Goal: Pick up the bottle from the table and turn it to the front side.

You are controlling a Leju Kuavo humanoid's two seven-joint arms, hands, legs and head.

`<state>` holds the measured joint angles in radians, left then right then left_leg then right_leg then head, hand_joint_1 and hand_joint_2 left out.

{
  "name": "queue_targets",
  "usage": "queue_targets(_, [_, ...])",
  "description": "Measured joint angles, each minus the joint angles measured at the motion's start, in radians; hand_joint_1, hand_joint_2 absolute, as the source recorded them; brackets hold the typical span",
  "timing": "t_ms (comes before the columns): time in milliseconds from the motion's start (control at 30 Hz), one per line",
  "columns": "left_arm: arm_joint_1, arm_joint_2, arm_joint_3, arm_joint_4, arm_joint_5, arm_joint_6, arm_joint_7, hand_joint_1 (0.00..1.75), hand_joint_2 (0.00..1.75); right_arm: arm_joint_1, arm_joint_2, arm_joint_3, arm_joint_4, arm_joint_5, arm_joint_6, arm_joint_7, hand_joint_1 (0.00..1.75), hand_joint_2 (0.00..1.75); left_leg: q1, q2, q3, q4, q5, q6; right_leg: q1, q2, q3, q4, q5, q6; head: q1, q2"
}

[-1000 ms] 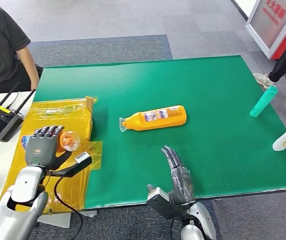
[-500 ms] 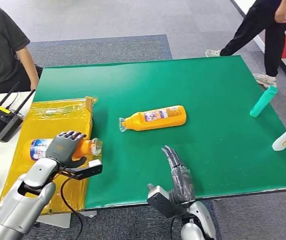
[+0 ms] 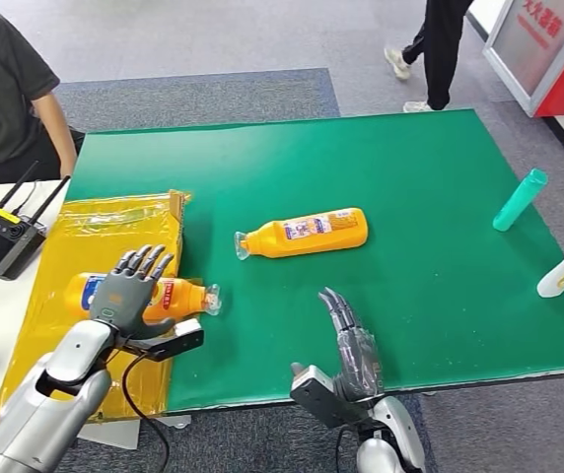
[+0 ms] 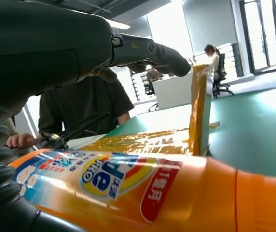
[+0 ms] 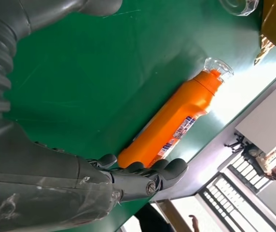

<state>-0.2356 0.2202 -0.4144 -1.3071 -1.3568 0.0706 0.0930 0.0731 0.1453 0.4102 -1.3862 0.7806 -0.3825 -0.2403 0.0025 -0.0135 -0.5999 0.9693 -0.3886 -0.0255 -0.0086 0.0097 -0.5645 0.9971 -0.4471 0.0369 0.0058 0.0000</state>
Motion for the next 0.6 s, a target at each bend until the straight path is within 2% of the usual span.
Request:
queue_targets(100, [0.028, -0.014, 0.023, -0.042, 0.02, 0.059, -0.013, 0.0, 1.75, 0.002, 0.0, 0.0, 0.0, 0.001, 0.0, 0.0, 0.0, 1.75, 0.0, 0.0, 0.0, 0.0, 0.0, 0.0, 0.0, 0.0, 0.0, 0.0, 0.0, 0.0, 0.0, 0.0])
queue_targets(167, [0.059, -0.031, 0.046, -0.085, 0.083, 0.104, -0.058, 0.0, 1.75, 0.004, 0.0, -0.001, 0.0, 0.0, 0.0, 0.0, 0.0, 1.75, 0.0, 0.0, 0.0, 0.0, 0.0, 0.0, 0.0, 0.0, 0.0, 0.0, 0.0, 0.0, 0.0, 0.0])
queue_targets(300, [0.154, -0.071, 0.106, -0.189, 0.34, 0.147, -0.265, 0.0, 1.75, 0.012, 0.0, -0.002, -0.001, -0.024, -0.001, -0.023, 0.0, 1.75, 0.0, 0.0, 0.0, 0.0, -0.001, 0.001, 0.0, 0.0, 0.0, 0.0, -0.001, 0.0, 0.0, 0.0])
queue_targets(433, [0.249, -0.109, 0.164, -0.236, 0.578, 0.113, -0.494, 0.0, 1.75, 0.014, -0.001, -0.001, -0.001, -0.073, -0.006, -0.064, 0.0, 1.75, 0.0, 0.0, 0.0, 0.0, -0.002, 0.001, 0.0, 0.0, 0.0, 0.0, -0.001, -0.001, 0.0, 0.0])
queue_targets(567, [0.327, -0.154, 0.211, -0.236, 0.758, 0.067, -0.673, 0.0, 1.75, 0.016, -0.002, 0.004, -0.003, -0.122, -0.016, -0.097, 0.0, 1.75, 0.0, 0.0, 0.0, 0.0, -0.002, 0.001, 0.0, 0.0, 0.0, 0.0, -0.002, -0.001, 0.0, 0.0])
queue_targets(600, [0.336, -0.16, 0.216, -0.236, 0.783, 0.059, -0.696, 0.0, 1.75, 0.017, -0.003, 0.004, -0.004, -0.129, -0.018, -0.102, 0.0, 1.75, 0.0, 0.0, 0.0, 0.0, -0.002, 0.001, 0.0, 0.0, 0.0, 0.0, -0.002, -0.001, 0.0, 0.0])
